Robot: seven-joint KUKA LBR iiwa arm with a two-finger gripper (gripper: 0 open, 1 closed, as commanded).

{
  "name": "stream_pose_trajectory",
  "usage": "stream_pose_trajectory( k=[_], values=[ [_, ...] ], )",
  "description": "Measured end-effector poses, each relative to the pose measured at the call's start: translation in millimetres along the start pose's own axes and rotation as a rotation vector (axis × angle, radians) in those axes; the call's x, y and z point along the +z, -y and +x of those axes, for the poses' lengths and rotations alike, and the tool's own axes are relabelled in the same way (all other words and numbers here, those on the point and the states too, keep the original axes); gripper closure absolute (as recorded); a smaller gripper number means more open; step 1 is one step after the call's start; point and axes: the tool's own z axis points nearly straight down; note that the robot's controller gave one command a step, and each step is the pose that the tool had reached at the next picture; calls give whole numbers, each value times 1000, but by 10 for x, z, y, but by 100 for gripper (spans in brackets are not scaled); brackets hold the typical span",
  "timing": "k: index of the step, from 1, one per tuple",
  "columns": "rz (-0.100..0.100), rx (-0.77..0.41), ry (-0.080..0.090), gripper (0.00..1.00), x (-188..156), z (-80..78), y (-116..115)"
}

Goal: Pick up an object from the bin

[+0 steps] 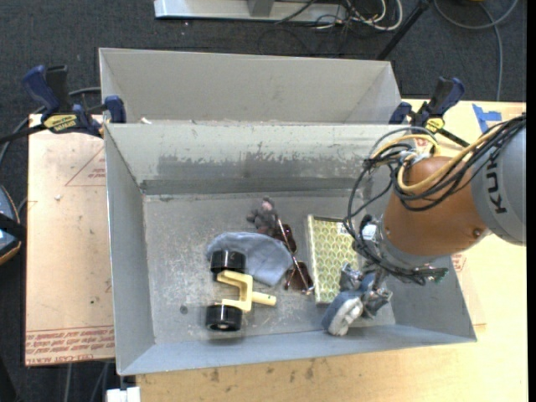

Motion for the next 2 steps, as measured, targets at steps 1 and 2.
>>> stream_pose_trajectory(
  k=[1, 2],
  values=[
    [0, -1, 0, 100, 0, 1, -1],
    [-11, 51, 1, 100, -1199, 36, 263]
  ],
)
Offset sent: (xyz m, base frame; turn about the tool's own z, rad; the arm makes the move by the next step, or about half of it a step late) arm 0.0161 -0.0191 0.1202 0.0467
